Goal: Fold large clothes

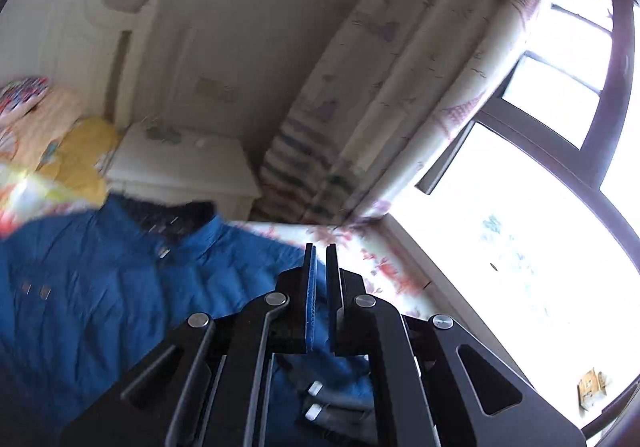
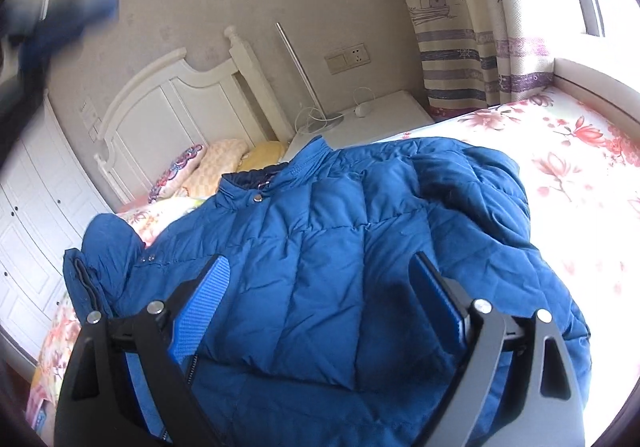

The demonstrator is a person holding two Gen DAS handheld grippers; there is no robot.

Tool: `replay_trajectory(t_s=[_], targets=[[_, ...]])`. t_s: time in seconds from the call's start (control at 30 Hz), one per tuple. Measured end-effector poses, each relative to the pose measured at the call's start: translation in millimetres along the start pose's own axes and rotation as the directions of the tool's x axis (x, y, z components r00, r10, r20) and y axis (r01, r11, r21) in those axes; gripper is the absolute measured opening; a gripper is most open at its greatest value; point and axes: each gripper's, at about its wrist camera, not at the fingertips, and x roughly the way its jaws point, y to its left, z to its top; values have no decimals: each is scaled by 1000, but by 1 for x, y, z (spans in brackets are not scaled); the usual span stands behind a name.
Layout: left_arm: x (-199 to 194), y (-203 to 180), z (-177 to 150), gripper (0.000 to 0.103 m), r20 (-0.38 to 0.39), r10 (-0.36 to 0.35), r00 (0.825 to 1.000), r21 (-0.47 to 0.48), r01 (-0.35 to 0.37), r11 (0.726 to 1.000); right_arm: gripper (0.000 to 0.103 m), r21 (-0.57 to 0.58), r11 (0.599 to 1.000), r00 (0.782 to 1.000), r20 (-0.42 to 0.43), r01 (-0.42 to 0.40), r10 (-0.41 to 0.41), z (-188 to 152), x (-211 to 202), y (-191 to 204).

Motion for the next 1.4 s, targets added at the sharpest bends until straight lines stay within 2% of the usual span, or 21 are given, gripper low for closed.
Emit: replay_trajectory(t_s=[0.07, 0.13, 0.2, 0.23, 0.27, 0.33, 0.43, 0.53, 0.57, 0.63, 0.67, 0.7, 0.77, 0.87, 0.9, 0.93, 1.0, 1.07, 1.17, 1.3, 1.4], targets=[[-38, 41, -27, 4, 23, 35, 999, -75, -33, 997, 90, -15, 1000, 1000, -14, -4, 3, 0, 3, 3], [-88, 80, -55, 9, 82, 120, 989, -133, -109, 985, 90, -53, 998, 1000, -14, -20, 20, -3, 3, 11], [-136, 119, -84, 9, 123, 276, 953, -175, -253, 952, 90, -105, 993, 998, -5, -60, 59, -4, -1, 23], [-156, 142, -101, 9, 115, 347, 931, -217, -318, 923, 90, -121, 987, 994, -11, -107, 106, -4, -4, 30], [-173, 166, -117, 9, 98, 403, 910, -284, -363, 888, 90, -130, 973, 981, -36, -192, 189, -3, -4, 43], [-196, 205, -147, 9, 66, 438, 897, -417, -374, 828, 90, -174, 939, 954, -104, -295, 281, -3, 1, 75], [-202, 228, -171, 9, 10, 465, 885, -462, -408, 787, 90, -314, 854, 902, -259, -416, 345, -14, 24, 148], [-201, 241, -176, 9, 15, 439, 898, -490, -376, 786, 90, -310, 801, 831, -415, -511, 370, -37, 64, 206], [-200, 243, -174, 9, 9, 434, 901, -498, -373, 783, 90, -313, 794, 823, -429, -521, 371, -42, 71, 218], [-200, 245, -177, 9, -2, 426, 905, -513, -367, 776, 90, -270, 786, 787, -474, -557, 395, -51, 93, 239], [-203, 238, -173, 9, 3, 422, 907, -516, -359, 777, 90, -227, 784, 760, -501, -578, 415, -55, 106, 246], [-205, 240, -174, 9, 9, 418, 908, -521, -352, 778, 90, -212, 785, 750, -513, -583, 418, -58, 112, 251], [-203, 234, -175, 9, 8, 417, 909, -521, -352, 778, 90, -208, 793, 745, -535, -573, 398, -63, 125, 260], [-202, 237, -176, 9, 3, 418, 909, -523, -354, 775, 74, -196, 800, 733, -562, -567, 382, -73, 137, 271], [-204, 238, -177, 9, 3, 417, 909, -525, -353, 774, 64, -196, 799, 732, -563, -569, 383, -75, 138, 274], [-205, 239, -178, 9, 3, 417, 909, -527, -353, 773, 41, -196, 792, 730, -557, -578, 395, -76, 137, 278], [-199, 236, -181, 9, 2, 424, 906, -526, -360, 771, 18, -214, 777, 734, -542, -591, 409, -77, 128, 283], [-203, 231, -178, 9, 4, 441, 898, -517, -376, 769, 14, -269, 761, 751, -529, -590, 395, -79, 111, 297], [-201, 228, -177, 9, -18, 458, 889, -499, -405, 766, 12, -319, 716, 766, -438, -621, 470, -50, 63, 313], [-191, 211, -165, 9, -77, 491, 867, -383, -481, 788, 12, -233, 742, 777, -187, -629, 601, 56, -4, 282], [-175, 194, -143, 9, -98, 493, 864, -272, -500, 822, 12, -176, 767, 783, -41, -617, 620, 129, -45, 236]])
